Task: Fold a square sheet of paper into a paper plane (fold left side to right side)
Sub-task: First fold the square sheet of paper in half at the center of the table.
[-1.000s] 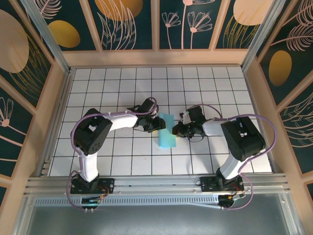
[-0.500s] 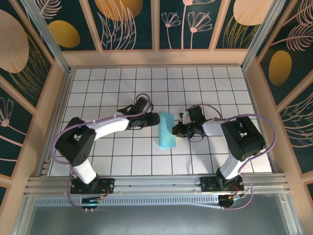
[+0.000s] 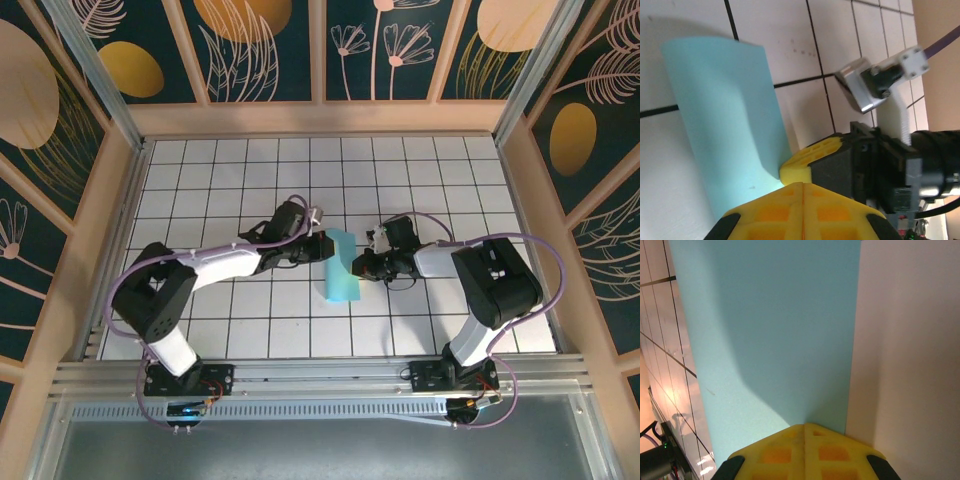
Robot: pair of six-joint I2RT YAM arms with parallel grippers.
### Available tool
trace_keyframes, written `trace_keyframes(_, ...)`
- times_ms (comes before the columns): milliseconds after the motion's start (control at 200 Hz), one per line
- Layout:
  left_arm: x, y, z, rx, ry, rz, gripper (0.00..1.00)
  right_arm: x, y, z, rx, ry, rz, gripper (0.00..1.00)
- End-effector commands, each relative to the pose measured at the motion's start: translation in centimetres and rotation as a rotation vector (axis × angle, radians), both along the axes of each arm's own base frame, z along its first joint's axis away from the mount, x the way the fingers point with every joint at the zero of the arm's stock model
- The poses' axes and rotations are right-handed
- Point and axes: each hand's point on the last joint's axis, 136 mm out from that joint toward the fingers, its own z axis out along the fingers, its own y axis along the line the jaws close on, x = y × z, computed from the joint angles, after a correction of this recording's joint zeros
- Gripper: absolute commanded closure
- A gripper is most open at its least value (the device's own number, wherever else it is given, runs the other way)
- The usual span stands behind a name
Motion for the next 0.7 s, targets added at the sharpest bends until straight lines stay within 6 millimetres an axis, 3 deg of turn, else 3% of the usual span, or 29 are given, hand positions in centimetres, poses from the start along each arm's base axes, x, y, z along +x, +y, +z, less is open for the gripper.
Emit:
trace_keyframes(0,-0.5,-1.5,-1.1,-0.021,0.042,-0.039,0.96,-2.3,-2.4,-4.4,-0.158,0.095,-0.014,1.0)
trace_keyframes(285,-0.4,-0.2,-5.6,0.101,0.108,0.019,1.0,-2.5,-2.6,-4.7,-0.171,0.103,-0.012,1.0)
trace_keyframes(696,-0.9,1.8,-8.2,0.176,0.12,0.073,1.0,-2.7,-3.2,-5.3,-0.215,0.115,-0.014,1.0)
